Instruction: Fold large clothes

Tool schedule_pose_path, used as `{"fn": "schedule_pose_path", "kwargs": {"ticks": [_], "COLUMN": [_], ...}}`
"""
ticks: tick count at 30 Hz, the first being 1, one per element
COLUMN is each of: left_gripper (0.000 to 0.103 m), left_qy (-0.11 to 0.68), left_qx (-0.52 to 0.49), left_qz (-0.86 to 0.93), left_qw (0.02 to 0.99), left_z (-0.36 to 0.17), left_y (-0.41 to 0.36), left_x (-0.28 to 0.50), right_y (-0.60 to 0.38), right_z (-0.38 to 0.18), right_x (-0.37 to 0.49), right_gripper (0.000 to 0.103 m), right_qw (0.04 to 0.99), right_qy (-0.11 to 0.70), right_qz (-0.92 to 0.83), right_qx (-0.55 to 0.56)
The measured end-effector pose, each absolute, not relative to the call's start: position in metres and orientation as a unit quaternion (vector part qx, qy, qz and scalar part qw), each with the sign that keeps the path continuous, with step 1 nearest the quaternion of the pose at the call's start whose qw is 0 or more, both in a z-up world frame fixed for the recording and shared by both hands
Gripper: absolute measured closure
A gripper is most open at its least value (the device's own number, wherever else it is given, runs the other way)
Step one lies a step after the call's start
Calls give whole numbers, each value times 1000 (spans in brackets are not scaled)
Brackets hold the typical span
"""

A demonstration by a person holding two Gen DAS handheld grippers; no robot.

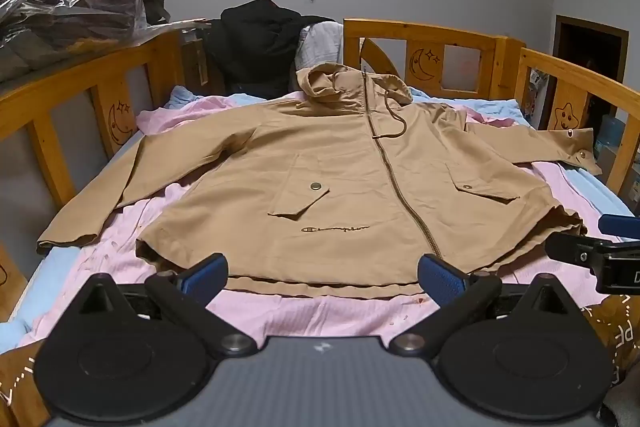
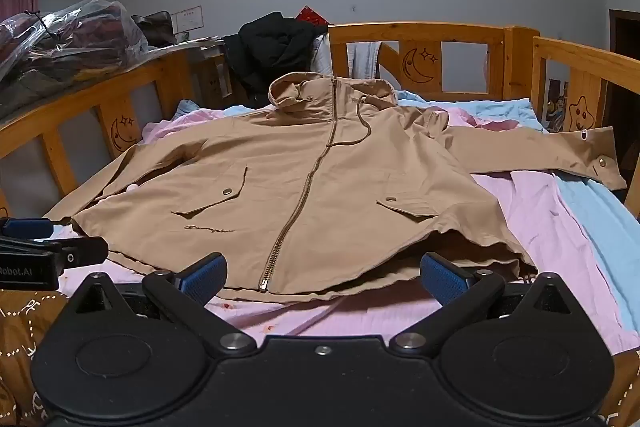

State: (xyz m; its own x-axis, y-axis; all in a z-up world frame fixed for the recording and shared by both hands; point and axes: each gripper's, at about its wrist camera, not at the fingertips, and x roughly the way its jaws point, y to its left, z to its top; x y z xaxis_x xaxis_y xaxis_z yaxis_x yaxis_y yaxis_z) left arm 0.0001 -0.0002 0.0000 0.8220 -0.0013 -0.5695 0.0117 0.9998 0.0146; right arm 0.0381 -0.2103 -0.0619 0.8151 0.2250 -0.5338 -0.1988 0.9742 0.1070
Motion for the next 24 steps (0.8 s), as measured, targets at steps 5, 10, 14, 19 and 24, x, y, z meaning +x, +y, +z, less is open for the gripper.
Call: {"fn": "schedule_pose_path", "kwargs": {"ticks": [5,10,14,19,24], "left_gripper": [0,0,0,0,0], "left_qy": [297,297,297,297,296], "left_qx": [4,1,0,0,-1], "left_qz": [-7,-5,-4,-4,-3], "left_qw": [955,955,955,955,955], "left_z": [1,0,0,0,-1], "left_y": [4,4,3,3,6], "left_x": [0,-1,-1,-1,-1], "right_y": [-210,-209,-213,-211,-211], "right_z": [-63,-61,-61,-63,-62], "right_x": [38,38,40,39,38], "right_gripper": [1,1,1,0,0], "right_qw": [952,952,952,952,951], "right_qy": [283,284,284,286,286], "right_qz": [111,111,111,110,110], "right_qx": [25,27,26,27,27]}}
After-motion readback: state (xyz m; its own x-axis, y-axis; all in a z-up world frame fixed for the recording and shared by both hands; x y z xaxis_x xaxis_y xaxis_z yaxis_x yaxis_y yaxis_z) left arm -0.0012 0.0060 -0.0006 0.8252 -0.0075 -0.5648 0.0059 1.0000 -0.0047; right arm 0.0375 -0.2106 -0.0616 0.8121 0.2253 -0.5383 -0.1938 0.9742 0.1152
